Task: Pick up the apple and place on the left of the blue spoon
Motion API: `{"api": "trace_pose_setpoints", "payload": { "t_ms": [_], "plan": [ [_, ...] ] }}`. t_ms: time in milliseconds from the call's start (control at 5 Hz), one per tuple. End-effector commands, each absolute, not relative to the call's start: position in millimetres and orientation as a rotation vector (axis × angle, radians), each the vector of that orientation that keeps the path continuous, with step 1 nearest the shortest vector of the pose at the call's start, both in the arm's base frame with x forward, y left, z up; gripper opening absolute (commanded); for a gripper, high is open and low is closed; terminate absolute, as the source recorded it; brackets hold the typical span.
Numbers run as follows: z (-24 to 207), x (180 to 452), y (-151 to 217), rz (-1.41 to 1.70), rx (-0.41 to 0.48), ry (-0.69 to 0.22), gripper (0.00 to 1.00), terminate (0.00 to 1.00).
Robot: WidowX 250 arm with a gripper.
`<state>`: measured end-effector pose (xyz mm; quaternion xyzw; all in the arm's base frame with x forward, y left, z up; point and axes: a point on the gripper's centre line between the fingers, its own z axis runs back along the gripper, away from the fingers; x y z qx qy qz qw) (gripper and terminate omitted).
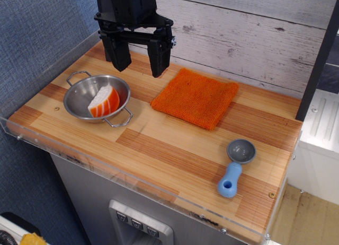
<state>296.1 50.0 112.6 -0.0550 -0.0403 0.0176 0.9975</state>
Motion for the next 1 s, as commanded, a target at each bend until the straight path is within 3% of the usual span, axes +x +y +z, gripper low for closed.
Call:
{"api": "trace_pose_setpoints", "payload": {
  "t_ms": [0,800],
  "plan": [
    [112.6,296.1,50.0,0.035,-0.11,-0.081,1.0,0.0],
    [126.0,293.2,115.4,0.094,-0.054,-0.13,1.0,0.0]
  ]
}}
